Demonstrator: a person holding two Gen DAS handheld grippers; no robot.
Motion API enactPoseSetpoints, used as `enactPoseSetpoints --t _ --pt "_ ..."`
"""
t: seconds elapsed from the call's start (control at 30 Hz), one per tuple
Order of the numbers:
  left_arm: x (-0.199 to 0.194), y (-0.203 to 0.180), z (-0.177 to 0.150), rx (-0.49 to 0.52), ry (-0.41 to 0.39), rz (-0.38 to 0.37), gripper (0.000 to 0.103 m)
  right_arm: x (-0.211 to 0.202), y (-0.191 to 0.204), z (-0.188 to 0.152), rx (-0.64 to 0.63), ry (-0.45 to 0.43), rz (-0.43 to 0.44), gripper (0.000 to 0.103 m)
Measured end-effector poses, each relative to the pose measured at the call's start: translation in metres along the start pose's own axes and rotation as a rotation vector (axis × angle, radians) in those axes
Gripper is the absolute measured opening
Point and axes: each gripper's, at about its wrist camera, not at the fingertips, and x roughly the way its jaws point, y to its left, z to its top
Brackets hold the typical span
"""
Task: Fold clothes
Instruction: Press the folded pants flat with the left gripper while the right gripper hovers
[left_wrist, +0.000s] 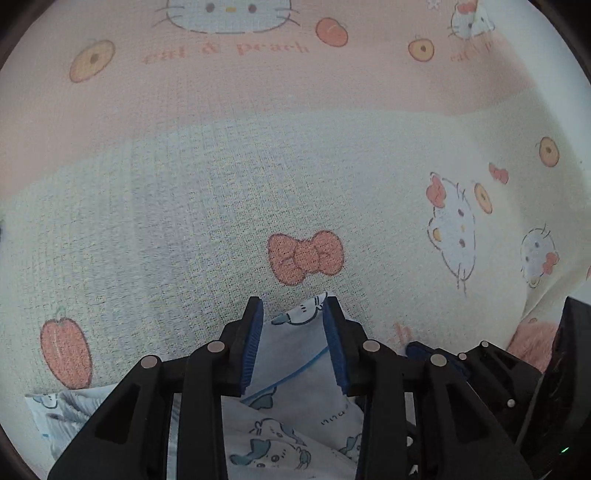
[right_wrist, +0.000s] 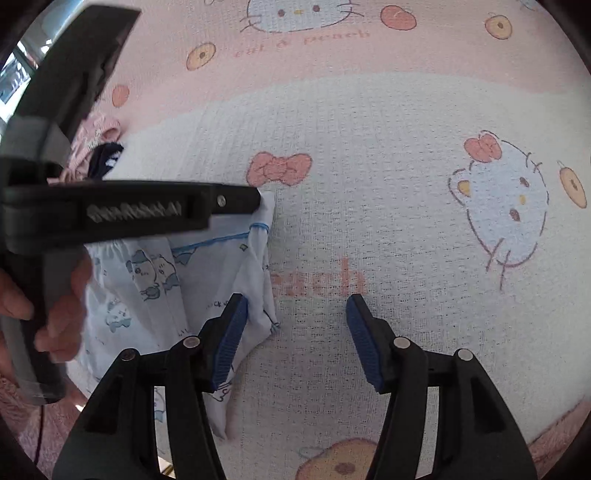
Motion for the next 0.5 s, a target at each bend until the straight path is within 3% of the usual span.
enactPoseSetpoints --t 0.07,0.13,0.17,0.2,0.23,0.33,0.5 --pt "-0.023 0.002 -0.010 -0.010 -0.036 -0.023 0.036 -0.001 0.005 -0.003 -0.067 -0.001 -0.095 0.061" --pt "-0.040 0.001 -0.025 -0.010 -0.054 -0.033 0.036 -0.003 -0.011 -0.003 0.007 0.003 -0.112 0.065" --pt "-0.045 0.002 -0.034 -0.006 -0.052 -0.020 0.036 -0.004 -0.022 -0.002 0.060 0.005 -0.108 0.064" --pt "-0.050 0.002 -0.042 -0.002 -0.049 -0.008 0.036 -0.007 -0.030 -0.001 0.090 -0.004 -0.141 0.054" --pt "-0.055 0.003 -0.051 0.002 -0.047 0.005 0.036 -0.011 -0.038 0.000 0.114 -0.017 -0.185 0.054" --pt "-0.070 0.004 -0.078 0.013 -0.041 0.043 0.036 -0.020 -0.054 -0.002 0.210 -0.015 -0.010 0.054" --pt "-0.085 0.018 -0.117 0.012 0.001 0.142 0.036 -0.012 -0.038 -0.030 0.337 0.097 0.305 0.054"
